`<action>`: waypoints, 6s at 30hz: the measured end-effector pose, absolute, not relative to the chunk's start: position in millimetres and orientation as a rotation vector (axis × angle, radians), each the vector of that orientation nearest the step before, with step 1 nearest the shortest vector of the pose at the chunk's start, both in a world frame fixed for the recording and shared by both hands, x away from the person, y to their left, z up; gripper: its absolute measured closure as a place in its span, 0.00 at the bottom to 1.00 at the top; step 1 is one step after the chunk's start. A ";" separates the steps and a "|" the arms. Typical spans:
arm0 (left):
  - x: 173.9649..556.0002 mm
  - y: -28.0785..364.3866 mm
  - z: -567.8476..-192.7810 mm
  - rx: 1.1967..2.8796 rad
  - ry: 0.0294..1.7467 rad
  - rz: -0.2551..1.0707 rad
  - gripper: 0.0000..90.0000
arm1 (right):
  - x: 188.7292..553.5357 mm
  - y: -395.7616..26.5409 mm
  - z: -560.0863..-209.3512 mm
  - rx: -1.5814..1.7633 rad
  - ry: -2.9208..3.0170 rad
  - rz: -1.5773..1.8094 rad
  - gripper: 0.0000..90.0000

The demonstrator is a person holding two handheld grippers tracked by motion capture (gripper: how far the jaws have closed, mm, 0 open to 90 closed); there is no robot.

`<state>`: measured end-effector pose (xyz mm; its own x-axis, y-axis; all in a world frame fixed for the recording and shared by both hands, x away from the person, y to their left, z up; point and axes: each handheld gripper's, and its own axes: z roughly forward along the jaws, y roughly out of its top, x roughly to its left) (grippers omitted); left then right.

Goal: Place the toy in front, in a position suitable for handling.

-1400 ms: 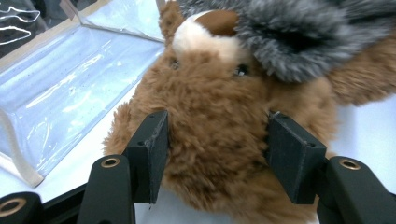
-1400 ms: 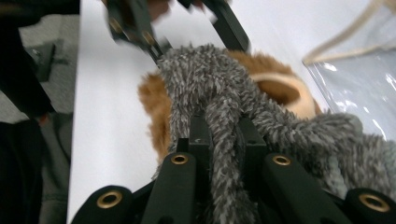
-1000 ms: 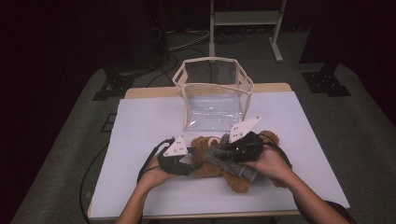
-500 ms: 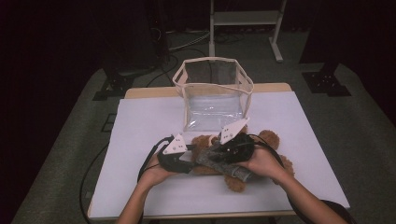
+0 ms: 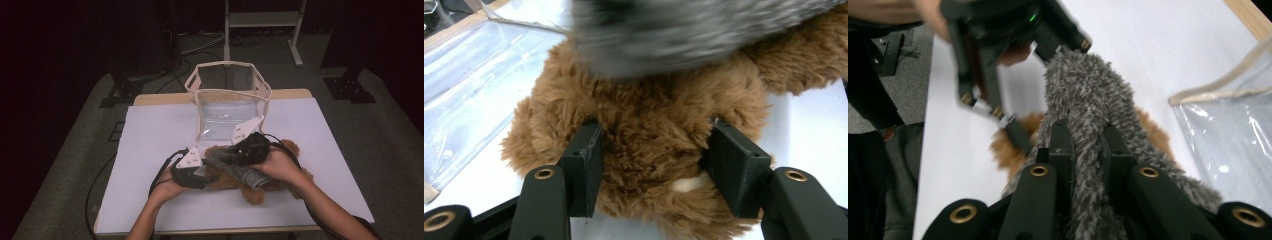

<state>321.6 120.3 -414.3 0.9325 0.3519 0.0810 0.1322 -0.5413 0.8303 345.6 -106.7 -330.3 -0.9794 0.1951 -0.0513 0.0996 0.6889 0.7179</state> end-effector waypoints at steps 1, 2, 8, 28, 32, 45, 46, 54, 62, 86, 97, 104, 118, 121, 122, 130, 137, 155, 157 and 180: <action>320.9 120.1 -414.8 2.139 0.341 0.296 0.47 | 351.2 -100.8 -329.0 0.232 2.775 1.161 0.88; 320.2 120.2 -414.9 2.142 0.339 0.297 0.47 | 353.5 -98.7 -328.5 0.238 2.777 1.159 0.88; 319.0 122.8 -409.8 2.122 0.356 0.329 0.41 | 354.7 -99.9 -334.6 0.262 2.807 1.142 0.88; 312.5 122.5 -403.8 2.141 0.291 0.301 0.43 | 366.3 -107.5 -331.4 0.308 2.824 1.150 0.88; 312.5 119.7 -405.1 2.138 0.289 0.283 0.43 | 360.8 -115.9 -333.3 0.299 2.845 1.203 0.88; 309.7 119.8 -402.5 2.150 0.252 0.274 0.42 | 368.3 -125.9 -341.3 0.360 2.849 1.178 0.88; 309.9 119.8 -402.4 2.153 0.247 0.274 0.42 | 368.2 -129.4 -341.9 0.359 2.846 1.188 0.88; 310.6 111.1 -406.4 2.166 0.238 0.255 0.44 | 358.8 -132.2 -331.4 0.343 2.828 1.240 0.87; 311.8 119.8 -402.9 2.164 0.248 0.281 0.43 | 364.3 -120.0 -340.8 0.338 2.837 1.231 0.88; 317.4 119.8 -397.7 2.136 0.303 0.316 0.45 | 347.6 -172.7 -352.3 0.459 2.788 1.216 0.88; 320.5 122.0 -407.4 2.138 0.325 0.288 0.49 | 362.5 -171.2 -343.6 0.498 2.744 1.238 0.88; 322.6 117.2 -407.9 2.133 0.338 0.309 0.49 | 356.3 -131.9 -324.3 0.333 2.761 1.227 0.88; 322.1 119.5 -409.8 2.144 0.331 0.300 0.49 | 372.4 -85.1 -333.7 0.283 2.834 1.114 0.88; 321.6 120.5 -410.6 2.144 0.331 0.296 0.48 | 372.8 -79.4 -339.9 0.265 2.856 1.094 0.87; 321.5 120.6 -410.7 2.142 0.330 0.293 0.48 | 373.3 -80.3 -340.2 0.262 2.856 1.100 0.87; 321.1 119.8 -408.5 2.145 0.317 0.305 0.47 | 379.1 -94.3 -333.3 0.335 2.823 1.128 0.88; 319.7 117.4 -409.8 2.145 0.307 0.276 0.48 | 374.3 -93.6 -332.7 0.288 2.839 1.137 0.87; 315.6 115.6 -405.0 2.160 0.274 0.258 0.45 | 379.2 -116.5 -332.7 0.385 2.814 1.201 0.87; 315.6 116.2 -402.9 2.143 0.281 0.281 0.44 | 381.8 -121.5 -334.8 0.403 2.807 1.207 0.88; 313.5 113.1 -401.6 2.151 0.247 0.235 0.43 | 377.8 -126.9 -342.8 0.413 2.844 1.250 0.87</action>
